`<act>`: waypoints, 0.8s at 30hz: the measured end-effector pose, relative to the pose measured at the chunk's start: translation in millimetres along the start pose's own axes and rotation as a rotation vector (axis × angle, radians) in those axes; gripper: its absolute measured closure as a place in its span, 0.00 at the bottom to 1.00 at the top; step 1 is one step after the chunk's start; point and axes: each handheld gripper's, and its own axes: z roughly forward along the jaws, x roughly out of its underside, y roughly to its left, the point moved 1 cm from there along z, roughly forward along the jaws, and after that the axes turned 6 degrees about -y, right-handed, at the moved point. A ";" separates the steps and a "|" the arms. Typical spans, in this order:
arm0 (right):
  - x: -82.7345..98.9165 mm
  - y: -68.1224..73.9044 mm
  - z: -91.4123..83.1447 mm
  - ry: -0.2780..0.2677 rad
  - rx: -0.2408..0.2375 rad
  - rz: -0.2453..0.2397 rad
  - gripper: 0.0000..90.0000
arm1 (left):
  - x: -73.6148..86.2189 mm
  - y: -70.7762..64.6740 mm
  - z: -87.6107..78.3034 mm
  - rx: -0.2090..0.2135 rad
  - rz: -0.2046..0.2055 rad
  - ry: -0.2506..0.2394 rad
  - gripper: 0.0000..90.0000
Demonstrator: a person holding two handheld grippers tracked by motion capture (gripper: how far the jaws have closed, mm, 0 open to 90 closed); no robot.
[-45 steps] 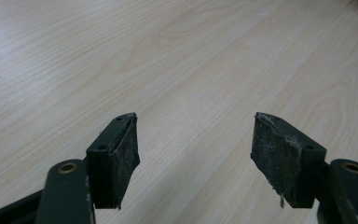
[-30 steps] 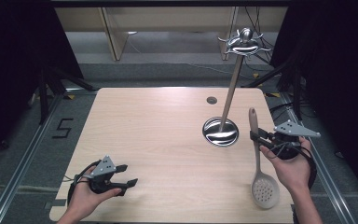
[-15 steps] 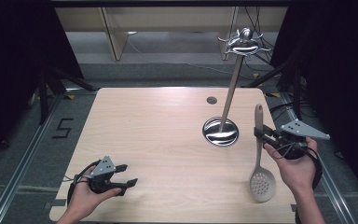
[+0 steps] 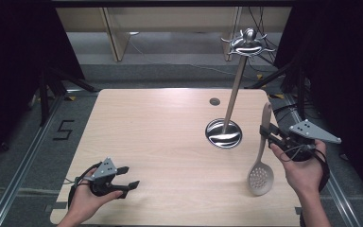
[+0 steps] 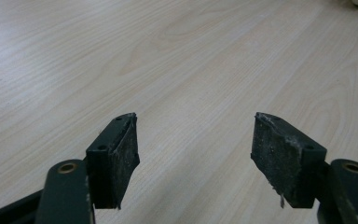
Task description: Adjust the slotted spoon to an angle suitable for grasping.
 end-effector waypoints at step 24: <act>-6.9 3.5 -4.3 -0.066 0.025 -0.002 0.78 | -0.4 1.2 0.2 -0.002 0.023 -0.017 0.34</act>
